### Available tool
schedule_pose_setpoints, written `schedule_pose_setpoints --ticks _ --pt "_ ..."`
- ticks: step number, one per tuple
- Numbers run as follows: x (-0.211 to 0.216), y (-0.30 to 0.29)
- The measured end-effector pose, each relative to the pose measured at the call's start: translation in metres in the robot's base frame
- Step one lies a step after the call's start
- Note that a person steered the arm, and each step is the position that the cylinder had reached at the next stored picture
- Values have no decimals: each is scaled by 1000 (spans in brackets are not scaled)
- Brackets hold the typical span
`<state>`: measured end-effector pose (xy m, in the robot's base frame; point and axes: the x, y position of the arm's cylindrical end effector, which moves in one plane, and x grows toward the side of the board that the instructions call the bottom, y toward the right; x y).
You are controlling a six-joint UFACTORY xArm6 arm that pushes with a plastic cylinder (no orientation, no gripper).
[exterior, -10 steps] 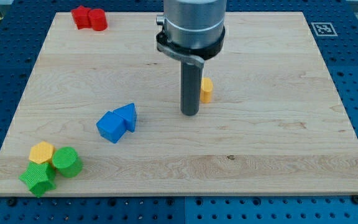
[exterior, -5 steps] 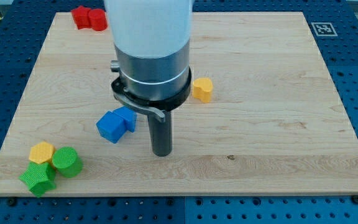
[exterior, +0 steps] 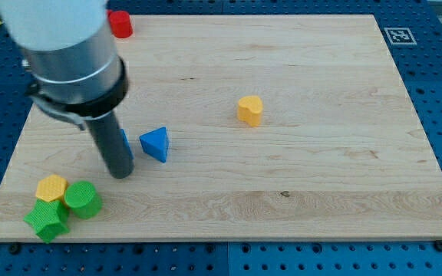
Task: Separate the blue cube and blue triangle
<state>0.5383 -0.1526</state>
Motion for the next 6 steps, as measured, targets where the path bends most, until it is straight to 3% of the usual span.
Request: schedule_pose_setpoints --ticks 2,3,4,6 --pt "-28 -61" --pt "-41 -120" --pt "-27 -151" --pt "46 -141"
